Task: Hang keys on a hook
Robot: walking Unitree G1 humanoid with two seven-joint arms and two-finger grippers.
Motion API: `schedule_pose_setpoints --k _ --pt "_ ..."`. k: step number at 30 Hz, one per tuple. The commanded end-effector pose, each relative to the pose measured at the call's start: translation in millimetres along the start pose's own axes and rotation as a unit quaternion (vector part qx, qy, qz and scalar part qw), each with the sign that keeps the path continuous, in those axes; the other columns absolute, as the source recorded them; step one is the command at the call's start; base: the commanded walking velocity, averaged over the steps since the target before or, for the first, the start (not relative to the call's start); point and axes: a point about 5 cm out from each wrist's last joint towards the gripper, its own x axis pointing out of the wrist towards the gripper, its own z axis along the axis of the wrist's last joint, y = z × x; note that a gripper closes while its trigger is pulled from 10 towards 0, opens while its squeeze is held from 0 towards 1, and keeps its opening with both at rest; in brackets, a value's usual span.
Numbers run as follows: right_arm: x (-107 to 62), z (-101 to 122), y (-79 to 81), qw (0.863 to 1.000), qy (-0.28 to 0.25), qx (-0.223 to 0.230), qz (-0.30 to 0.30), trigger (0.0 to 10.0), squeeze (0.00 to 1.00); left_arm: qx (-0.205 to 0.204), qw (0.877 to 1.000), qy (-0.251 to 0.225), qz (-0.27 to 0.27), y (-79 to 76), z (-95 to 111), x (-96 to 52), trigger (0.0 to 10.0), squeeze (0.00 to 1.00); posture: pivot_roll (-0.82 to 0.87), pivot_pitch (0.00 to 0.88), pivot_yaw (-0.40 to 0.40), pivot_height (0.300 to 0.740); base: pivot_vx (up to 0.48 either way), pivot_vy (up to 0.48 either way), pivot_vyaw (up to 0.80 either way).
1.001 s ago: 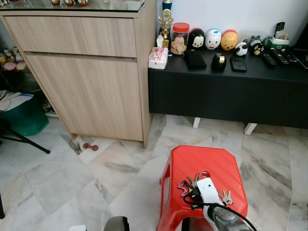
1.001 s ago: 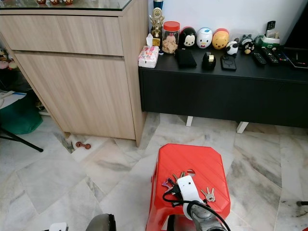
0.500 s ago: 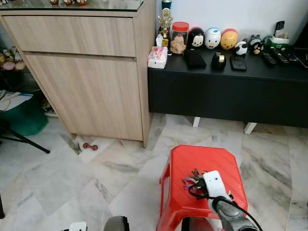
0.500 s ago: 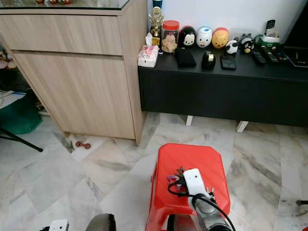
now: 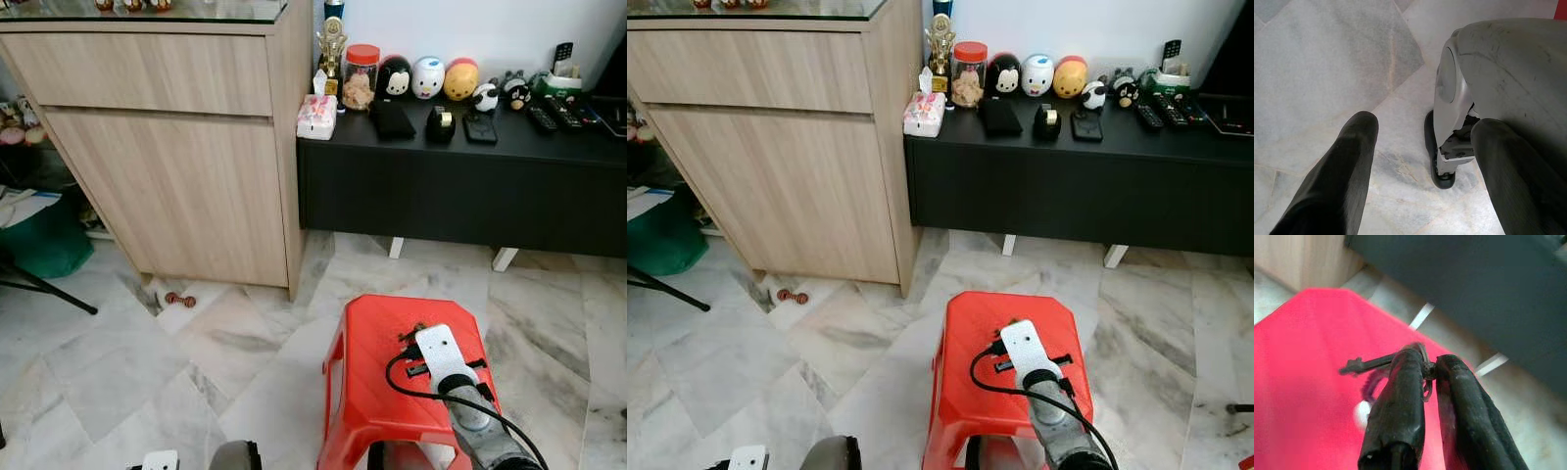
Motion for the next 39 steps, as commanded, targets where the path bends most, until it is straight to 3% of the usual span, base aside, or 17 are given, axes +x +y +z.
schedule_pose_setpoints --k 1,5,6,7,16,18,20,22,39 --pt "2.0 10.1 -7.5 0.999 -0.035 -0.004 -0.025 0.0 0.00 0.009 1.000 0.013 -0.008 -4.6 -3.0 0.6 10.0 0.00 0.04 0.000 -0.053 0.617 0.000 0.000 0.00" --pt "2.6 18.6 -6.9 0.998 -0.061 0.016 -0.020 0.1 0.00 0.009 1.000 0.013 -0.009 -4.9 -2.3 0.8 10.0 0.00 0.04 0.000 -0.053 0.617 0.000 0.000 0.00" --pt "2.3 21.0 -6.0 0.997 -0.070 0.021 -0.018 5.6 0.00 0.009 1.000 0.012 -0.009 -5.0 -2.2 0.8 10.0 0.00 0.04 0.000 -0.054 0.617 0.000 0.000 0.00" --pt "1.9 22.6 -5.5 0.997 -0.076 0.024 -0.017 10.0 0.00 0.009 1.000 0.012 -0.009 -5.1 -2.1 0.9 10.0 0.00 0.04 0.000 -0.054 0.617 0.000 0.000 0.00" --pt "-3.5 25.0 -2.4 0.993 -0.091 0.063 -0.042 10.0 0.00 0.009 1.000 0.011 -0.009 -5.7 -0.8 1.3 10.0 0.00 0.04 0.000 -0.056 0.617 0.000 0.000 0.00" --pt "-4.3 23.5 -2.6 0.990 -0.083 0.097 -0.051 10.0 0.00 0.008 1.000 0.010 -0.009 -5.6 -0.7 1.3 10.0 0.00 0.04 0.000 -0.056 0.617 0.000 0.000 0.00" --pt "-4.4 18.7 -4.6 0.979 -0.055 0.184 -0.076 10.0 0.00 0.008 1.000 0.011 -0.009 -5.3 -0.9 1.2 10.0 0.00 0.04 0.000 -0.055 0.617 0.000 0.000 0.00" --pt "-5.0 15.5 -4.8 0.969 -0.042 0.230 -0.085 10.0 0.00 0.009 1.000 0.011 -0.009 -5.1 -1.2 1.1 10.0 0.00 0.03 0.000 -0.054 0.617 0.000 0.000 0.00" --pt "-3.9 18.2 -9.4 0.964 -0.049 0.249 -0.084 10.0 0.00 0.006 1.000 0.013 -0.011 -5.8 -2.5 0.9 10.0 0.00 0.03 0.000 -0.054 0.617 0.000 0.000 0.00"
